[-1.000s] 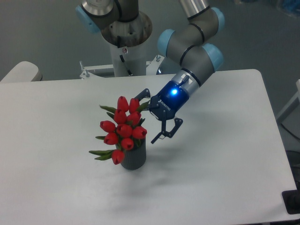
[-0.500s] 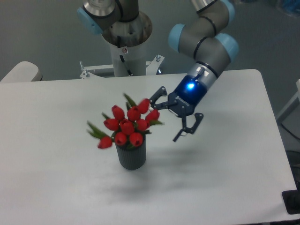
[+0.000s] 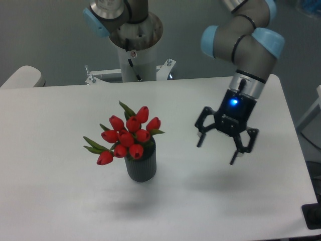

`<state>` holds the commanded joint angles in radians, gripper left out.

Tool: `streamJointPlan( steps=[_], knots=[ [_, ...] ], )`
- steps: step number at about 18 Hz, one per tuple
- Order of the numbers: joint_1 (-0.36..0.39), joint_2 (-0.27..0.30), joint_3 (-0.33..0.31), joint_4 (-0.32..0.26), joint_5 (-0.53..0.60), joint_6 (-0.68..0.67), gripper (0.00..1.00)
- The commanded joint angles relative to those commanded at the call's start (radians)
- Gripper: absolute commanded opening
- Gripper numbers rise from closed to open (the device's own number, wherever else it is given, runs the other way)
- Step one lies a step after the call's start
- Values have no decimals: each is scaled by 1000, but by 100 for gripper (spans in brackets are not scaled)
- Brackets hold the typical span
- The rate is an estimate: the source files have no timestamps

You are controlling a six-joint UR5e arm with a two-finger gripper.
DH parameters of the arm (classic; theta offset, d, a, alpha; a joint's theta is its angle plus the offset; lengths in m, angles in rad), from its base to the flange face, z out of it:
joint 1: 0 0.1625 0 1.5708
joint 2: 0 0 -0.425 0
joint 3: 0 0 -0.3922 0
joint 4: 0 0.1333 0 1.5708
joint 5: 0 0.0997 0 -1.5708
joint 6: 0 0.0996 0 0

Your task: Insert the flowers into the vase

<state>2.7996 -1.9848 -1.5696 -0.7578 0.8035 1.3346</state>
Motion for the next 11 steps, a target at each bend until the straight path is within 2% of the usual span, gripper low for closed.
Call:
streamJointPlan(
  steps=[3, 8, 11],
  knots=[
    [-18, -22, 52, -11, 58, 0, 100],
    [-92, -58, 178, -57, 250, 14, 100],
    [-117, -75, 241, -80, 308, 14, 100]
  ],
)
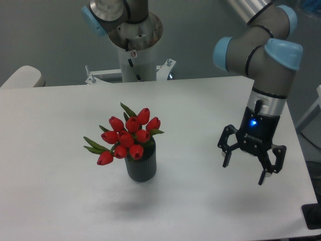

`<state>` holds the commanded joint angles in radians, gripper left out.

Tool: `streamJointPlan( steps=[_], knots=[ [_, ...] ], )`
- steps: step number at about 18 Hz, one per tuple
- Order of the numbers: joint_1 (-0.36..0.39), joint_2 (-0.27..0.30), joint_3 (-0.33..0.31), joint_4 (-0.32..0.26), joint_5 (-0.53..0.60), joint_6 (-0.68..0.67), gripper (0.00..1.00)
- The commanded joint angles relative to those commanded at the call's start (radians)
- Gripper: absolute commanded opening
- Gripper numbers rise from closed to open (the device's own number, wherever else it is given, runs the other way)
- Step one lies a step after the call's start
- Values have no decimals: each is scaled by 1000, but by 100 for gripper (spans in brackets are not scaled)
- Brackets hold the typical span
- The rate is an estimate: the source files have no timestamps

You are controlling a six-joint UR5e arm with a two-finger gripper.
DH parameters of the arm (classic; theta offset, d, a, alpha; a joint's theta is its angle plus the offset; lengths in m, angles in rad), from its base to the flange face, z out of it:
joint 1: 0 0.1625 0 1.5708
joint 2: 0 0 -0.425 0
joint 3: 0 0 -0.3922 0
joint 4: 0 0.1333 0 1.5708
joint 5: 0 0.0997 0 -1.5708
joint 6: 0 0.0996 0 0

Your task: Insert the flowers into the vase

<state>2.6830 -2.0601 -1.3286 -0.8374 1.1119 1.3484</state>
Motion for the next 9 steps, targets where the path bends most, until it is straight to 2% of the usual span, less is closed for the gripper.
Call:
streamJointPlan(
  steps=[4, 6, 9],
  knots=[
    [-9, -34, 109, -66, 98, 29, 100],
    [-20, -40, 141, -130, 164, 118, 100],
    [-34, -55, 209, -196, 264, 212, 100]
  ],
)
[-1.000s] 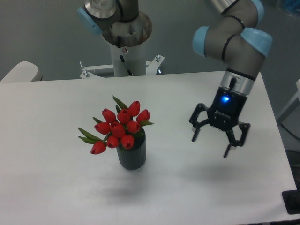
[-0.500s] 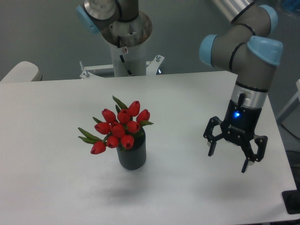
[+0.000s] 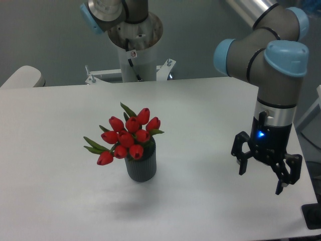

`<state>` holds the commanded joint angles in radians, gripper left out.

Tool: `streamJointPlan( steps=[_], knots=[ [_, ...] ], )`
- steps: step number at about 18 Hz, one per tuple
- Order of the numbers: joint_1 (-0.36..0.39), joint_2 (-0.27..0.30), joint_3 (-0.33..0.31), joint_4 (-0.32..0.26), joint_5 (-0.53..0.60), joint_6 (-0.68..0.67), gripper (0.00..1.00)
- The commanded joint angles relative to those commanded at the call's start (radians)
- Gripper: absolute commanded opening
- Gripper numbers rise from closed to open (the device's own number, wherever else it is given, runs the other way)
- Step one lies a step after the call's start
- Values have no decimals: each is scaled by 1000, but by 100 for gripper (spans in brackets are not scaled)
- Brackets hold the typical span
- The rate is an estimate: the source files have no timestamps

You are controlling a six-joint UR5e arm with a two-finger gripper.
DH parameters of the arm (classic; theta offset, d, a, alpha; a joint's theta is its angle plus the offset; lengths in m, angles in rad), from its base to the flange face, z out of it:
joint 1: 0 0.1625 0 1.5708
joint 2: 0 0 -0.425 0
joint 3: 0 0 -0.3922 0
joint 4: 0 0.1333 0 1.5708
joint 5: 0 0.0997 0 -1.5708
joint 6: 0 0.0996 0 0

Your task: Insert the flowers into the vase

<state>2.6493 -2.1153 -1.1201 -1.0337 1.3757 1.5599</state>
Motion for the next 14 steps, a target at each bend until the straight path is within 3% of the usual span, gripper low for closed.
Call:
streamJointPlan(
  steps=[2, 7, 14],
  knots=[
    [-12, -18, 49, -38, 32, 26, 100],
    [-15, -43, 123, -65, 39, 66, 100],
    [-23, -45, 123, -65, 39, 62, 100]
  ],
)
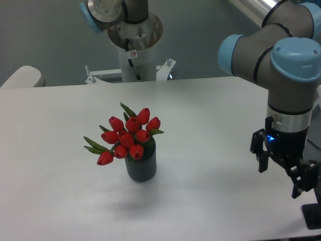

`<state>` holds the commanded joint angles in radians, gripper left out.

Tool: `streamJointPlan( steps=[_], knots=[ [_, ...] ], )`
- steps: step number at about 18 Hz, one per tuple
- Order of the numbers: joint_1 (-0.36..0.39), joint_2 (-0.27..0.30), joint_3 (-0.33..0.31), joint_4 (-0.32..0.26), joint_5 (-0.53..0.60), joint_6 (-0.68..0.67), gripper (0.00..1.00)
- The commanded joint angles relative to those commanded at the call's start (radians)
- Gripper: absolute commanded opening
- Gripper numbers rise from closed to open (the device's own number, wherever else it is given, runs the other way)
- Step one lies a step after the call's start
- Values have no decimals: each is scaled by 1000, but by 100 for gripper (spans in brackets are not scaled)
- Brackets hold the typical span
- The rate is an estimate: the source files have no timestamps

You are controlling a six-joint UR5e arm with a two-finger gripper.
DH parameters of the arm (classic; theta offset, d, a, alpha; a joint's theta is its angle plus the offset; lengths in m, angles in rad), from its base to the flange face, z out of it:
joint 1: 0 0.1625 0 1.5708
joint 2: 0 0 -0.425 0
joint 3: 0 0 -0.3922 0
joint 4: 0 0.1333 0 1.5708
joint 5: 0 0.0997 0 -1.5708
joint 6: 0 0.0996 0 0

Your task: Insert the flowers into the vase

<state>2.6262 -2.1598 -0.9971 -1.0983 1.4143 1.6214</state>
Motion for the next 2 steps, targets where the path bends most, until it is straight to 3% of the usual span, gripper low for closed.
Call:
streamJointPlan(
  steps=[2],
  knots=[
    [0, 0, 0, 2, 0, 2, 100]
  ],
)
